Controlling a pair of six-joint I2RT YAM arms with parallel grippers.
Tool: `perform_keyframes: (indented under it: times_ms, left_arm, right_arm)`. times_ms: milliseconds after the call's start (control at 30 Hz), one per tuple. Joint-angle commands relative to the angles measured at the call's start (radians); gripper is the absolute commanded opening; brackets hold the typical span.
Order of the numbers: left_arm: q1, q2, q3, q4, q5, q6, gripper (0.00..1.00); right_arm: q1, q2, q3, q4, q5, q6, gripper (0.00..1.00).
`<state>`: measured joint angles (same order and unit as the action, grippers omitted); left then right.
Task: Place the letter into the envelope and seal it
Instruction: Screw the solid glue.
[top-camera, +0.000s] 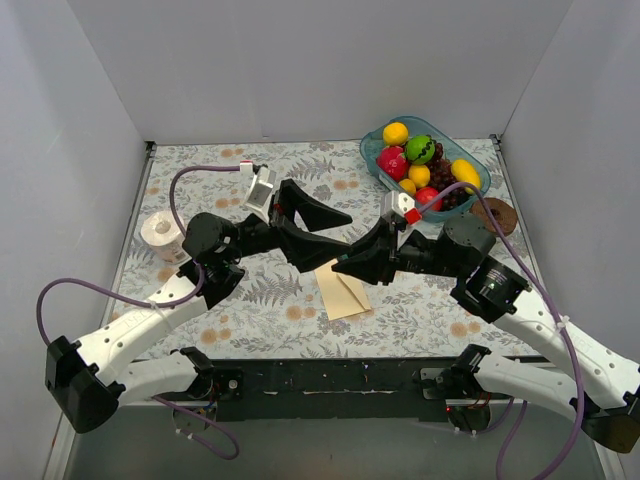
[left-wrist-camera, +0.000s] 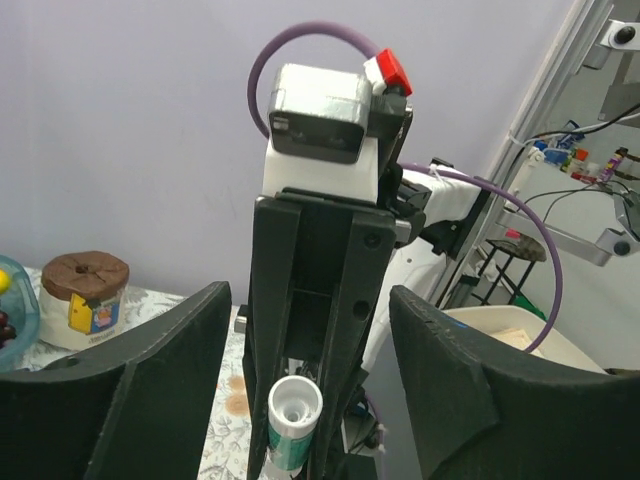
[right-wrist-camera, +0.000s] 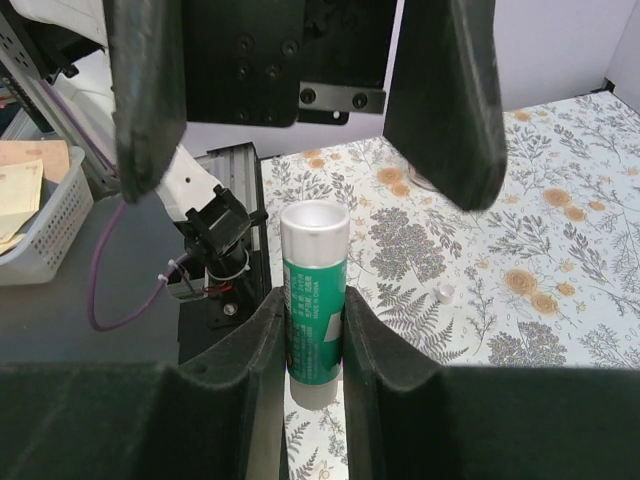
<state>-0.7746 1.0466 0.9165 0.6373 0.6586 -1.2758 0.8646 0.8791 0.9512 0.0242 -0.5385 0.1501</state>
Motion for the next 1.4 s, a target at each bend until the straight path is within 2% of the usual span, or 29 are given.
perform_keyframes:
  times_ms: [0, 233, 433, 633, 767, 800, 867, 933, 1033, 1067, 1133, 1167, 1200, 1267, 1300, 1333, 1367]
  left_arm:
    - [-0.002, 0.001, 0.012, -0.008, 0.072, 0.0, 0.61]
    - [-0.002, 0.001, 0.005, -0.025, 0.073, 0.015, 0.51]
    - [0.0, 0.015, 0.005, -0.027, 0.093, 0.012, 0.49]
    - [-0.002, 0.035, 0.018, -0.042, 0.113, 0.015, 0.41]
    - [-0.002, 0.053, 0.03, -0.06, 0.125, 0.024, 0.25]
    - [-0.002, 0.056, 0.033, -0.073, 0.128, 0.024, 0.14]
    - [-0.002, 0.061, 0.035, -0.079, 0.13, 0.03, 0.0]
    - [-0.002, 0.062, 0.035, -0.091, 0.119, 0.039, 0.0]
    - [-0.002, 0.07, 0.07, -0.186, 0.029, 0.088, 0.0]
    - [-0.002, 0.078, 0.09, -0.239, -0.097, 0.114, 0.0]
    - [-0.015, 0.11, 0.178, -0.411, -0.207, 0.189, 0.0]
    - [-0.028, 0.121, 0.205, -0.462, -0.364, 0.206, 0.0]
    - [-0.041, 0.128, 0.25, -0.528, -0.426, 0.223, 0.0]
    - [-0.119, 0.179, 0.315, -0.606, -0.609, 0.305, 0.0]
    - [-0.158, 0.206, 0.347, -0.678, -0.805, 0.338, 0.0]
    - [-0.219, 0.232, 0.407, -0.704, -0.876, 0.36, 0.0]
    - [-0.238, 0.284, 0.432, -0.726, -0.922, 0.374, 0.09]
  right_arm:
    - [-0.003, -0.023, 0.031, 0.043, 0.021, -0.007, 0.01]
    - [-0.003, -0.045, 0.029, 0.036, 0.048, -0.007, 0.01]
    - [-0.004, -0.055, 0.034, 0.033, 0.078, -0.009, 0.01]
    - [-0.004, -0.051, 0.037, 0.029, 0.087, -0.007, 0.01]
    - [-0.004, -0.051, 0.032, 0.037, 0.092, -0.004, 0.01]
    - [-0.006, -0.051, 0.031, 0.042, 0.094, -0.003, 0.01]
    - [-0.006, -0.052, 0.026, 0.042, 0.098, -0.003, 0.01]
    - [-0.006, -0.049, 0.02, 0.043, 0.112, 0.0, 0.01]
    - [-0.006, -0.026, 0.034, 0.023, 0.176, 0.015, 0.01]
    - [-0.006, -0.016, 0.041, 0.017, 0.214, 0.025, 0.01]
    - [-0.006, 0.024, 0.058, 0.0, 0.387, 0.07, 0.01]
    - [-0.006, 0.043, 0.069, -0.004, 0.455, 0.086, 0.01]
    - [-0.006, 0.088, 0.08, -0.009, 0.565, 0.106, 0.01]
    - [0.001, 0.144, 0.124, -0.018, 0.653, 0.137, 0.01]
    - [0.013, 0.2, 0.148, -0.023, 0.742, 0.143, 0.01]
    - [0.022, 0.23, 0.17, -0.023, 0.788, 0.147, 0.01]
    - [0.028, 0.254, 0.213, -0.056, 0.823, 0.154, 0.01]
